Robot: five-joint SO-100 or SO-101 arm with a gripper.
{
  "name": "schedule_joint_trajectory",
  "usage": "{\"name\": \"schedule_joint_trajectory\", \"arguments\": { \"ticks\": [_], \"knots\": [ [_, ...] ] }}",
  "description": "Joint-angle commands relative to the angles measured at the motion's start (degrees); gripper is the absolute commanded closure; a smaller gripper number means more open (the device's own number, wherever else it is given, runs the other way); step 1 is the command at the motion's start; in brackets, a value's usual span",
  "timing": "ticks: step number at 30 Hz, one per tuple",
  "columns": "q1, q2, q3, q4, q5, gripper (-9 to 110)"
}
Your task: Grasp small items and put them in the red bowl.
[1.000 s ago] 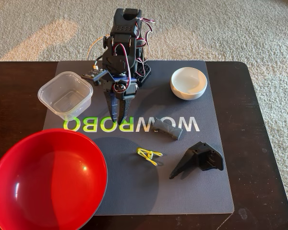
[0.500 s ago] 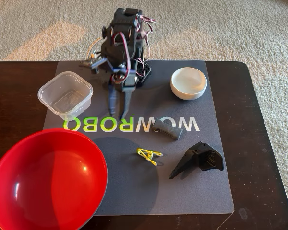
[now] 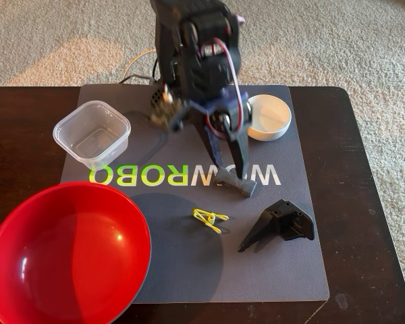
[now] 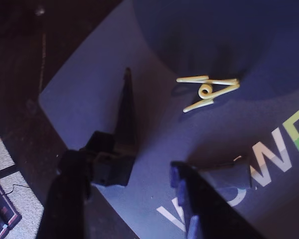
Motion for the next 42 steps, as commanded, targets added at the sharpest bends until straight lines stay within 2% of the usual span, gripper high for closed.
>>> {"name": "schedule_joint_trajectory", "arguments": {
  "ticks": [1, 12, 18, 27, 39, 40, 42],
  "knots": [
    [-0.97, -9.14, -6.77, 0.26, -1.41, 81],
    [-5.8, -31.99, -20.74, -0.26, -2.37, 79],
    [-10.63, -38.58, -30.23, 0.18, -3.08, 76],
    [-16.61, -40.52, -27.86, 2.37, -6.86, 75],
    [-13.54, -45.97, -25.14, 2.37, -7.65, 72],
    [-13.27, -46.49, -25.14, 2.37, -7.73, 73],
    [-12.74, -47.64, -25.14, 2.2, -8.09, 82]
  ]
}}
